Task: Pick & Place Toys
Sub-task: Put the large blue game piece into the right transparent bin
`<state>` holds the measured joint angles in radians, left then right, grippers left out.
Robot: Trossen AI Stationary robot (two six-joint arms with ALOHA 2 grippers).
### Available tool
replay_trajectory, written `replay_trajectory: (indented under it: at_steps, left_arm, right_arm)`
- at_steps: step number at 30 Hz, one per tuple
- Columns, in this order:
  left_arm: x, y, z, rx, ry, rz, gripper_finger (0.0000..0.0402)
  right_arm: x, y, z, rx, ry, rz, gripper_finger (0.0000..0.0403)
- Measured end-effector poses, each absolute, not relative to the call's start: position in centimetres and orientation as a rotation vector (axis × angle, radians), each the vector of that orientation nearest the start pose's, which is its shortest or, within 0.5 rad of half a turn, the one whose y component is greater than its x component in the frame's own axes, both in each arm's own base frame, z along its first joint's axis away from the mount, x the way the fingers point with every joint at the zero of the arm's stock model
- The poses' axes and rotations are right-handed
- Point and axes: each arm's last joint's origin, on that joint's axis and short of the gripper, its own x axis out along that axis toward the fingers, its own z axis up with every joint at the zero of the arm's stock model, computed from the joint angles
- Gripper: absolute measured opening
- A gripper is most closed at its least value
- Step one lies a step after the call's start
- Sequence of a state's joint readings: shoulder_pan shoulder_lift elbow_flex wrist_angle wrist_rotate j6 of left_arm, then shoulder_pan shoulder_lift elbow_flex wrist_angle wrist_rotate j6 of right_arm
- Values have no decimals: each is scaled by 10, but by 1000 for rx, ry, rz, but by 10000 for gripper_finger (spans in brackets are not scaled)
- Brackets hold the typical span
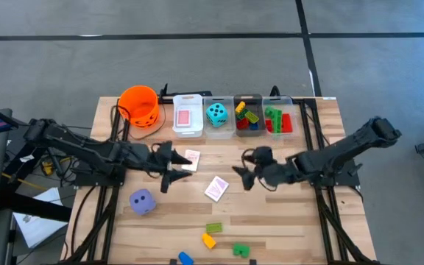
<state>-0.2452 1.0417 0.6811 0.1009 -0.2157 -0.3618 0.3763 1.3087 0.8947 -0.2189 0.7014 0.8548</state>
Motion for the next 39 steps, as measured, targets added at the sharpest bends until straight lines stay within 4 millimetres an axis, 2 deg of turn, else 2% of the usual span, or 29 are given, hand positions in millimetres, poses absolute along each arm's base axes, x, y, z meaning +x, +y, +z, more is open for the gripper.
replay_trajectory:
  at_steps: [5, 9, 11, 13, 15, 17, 19, 24, 28, 32, 39]
  left_arm:
    - [241, -61, 244, -277, 396, -102, 208]
    - [247, -73, 215, -284, 515, -249, 208]
    - [248, -82, 205, -291, 572, -340, 208]
    - [249, -89, 197, -299, 614, -420, 208]
    - [247, -99, 192, -291, 653, -509, 208]
    - [246, -110, 189, -249, 644, -612, 208]
    - [242, -122, 187, -191, 638, -707, 208]
    - [234, -148, 193, -107, 531, -845, 217]
    - [227, -163, 196, -75, 476, -886, 244]
    - [222, -173, 193, -44, 467, -828, 278]
    - [221, -202, 161, -51, 506, -741, 324]
  right_arm:
    - [269, 104, 242, 533, 399, -491, 292]
    - [277, 120, 230, 571, 439, -400, 292]
    - [286, 129, 230, 615, 441, -333, 292]
    - [285, 133, 230, 622, 471, -301, 292]
    - [294, 140, 234, 676, 449, -253, 292]
    - [293, 140, 232, 691, 469, -262, 292]
    - [298, 145, 240, 748, 441, -251, 292]
    - [309, 150, 246, 843, 418, -263, 292]
    - [315, 153, 252, 873, 407, -262, 292]
    - [321, 160, 252, 859, 427, -237, 292]
    - [328, 177, 266, 857, 422, -157, 292]
